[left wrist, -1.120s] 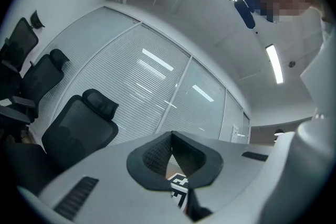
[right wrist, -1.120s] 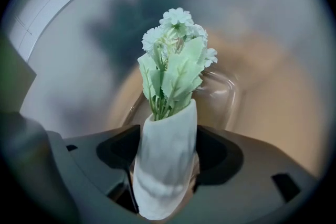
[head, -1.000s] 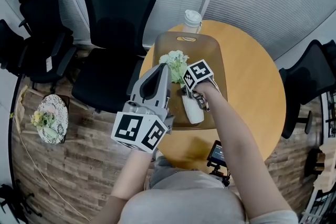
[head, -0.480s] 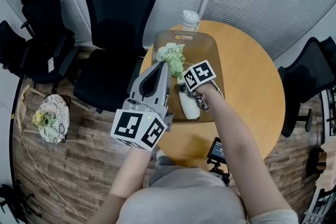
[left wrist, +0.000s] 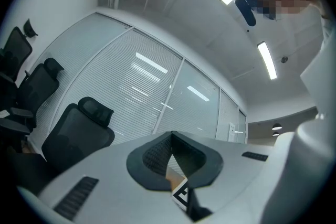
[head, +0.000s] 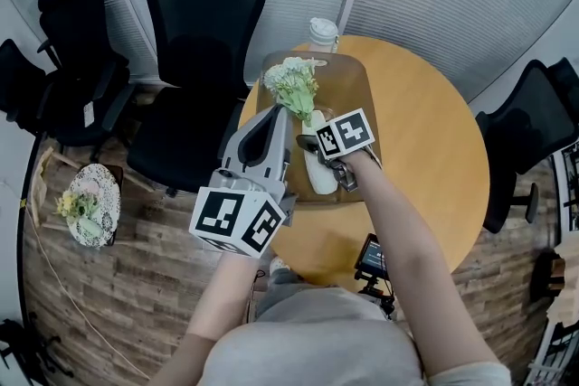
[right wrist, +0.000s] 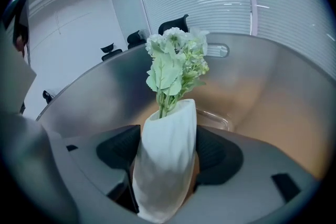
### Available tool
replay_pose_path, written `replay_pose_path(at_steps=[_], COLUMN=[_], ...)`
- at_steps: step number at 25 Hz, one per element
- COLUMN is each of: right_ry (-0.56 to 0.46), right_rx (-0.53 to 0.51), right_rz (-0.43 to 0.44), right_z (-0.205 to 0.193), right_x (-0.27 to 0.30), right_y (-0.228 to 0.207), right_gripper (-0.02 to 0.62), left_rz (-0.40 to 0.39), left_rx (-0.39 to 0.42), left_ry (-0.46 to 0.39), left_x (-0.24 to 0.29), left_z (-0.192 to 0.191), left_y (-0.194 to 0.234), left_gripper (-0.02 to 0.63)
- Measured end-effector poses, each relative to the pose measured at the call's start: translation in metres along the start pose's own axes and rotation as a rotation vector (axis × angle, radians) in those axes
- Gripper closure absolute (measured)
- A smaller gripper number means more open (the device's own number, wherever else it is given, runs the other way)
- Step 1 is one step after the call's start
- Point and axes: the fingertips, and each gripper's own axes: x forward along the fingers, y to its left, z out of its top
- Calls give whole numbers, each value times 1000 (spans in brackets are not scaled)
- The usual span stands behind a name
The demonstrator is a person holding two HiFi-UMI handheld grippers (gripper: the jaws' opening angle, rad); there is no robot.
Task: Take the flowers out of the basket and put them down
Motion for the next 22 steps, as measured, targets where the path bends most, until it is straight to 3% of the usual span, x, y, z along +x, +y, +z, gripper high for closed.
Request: replay_pose_path(at_steps=[7,22], right_ry=[-198,-475], right_rx=[-19,-54], right_rz=[-40,-47], right_z=[30,65], right_x=[-32,-90], right_y=[0,18], right_gripper=[252,253], left_rz=[-7,-34], left_rx=[19,45], left_ry=[0,3], left_x=[-1,-1], left_z=[0,-1], left_y=[-10,-22], left_gripper=[601,601])
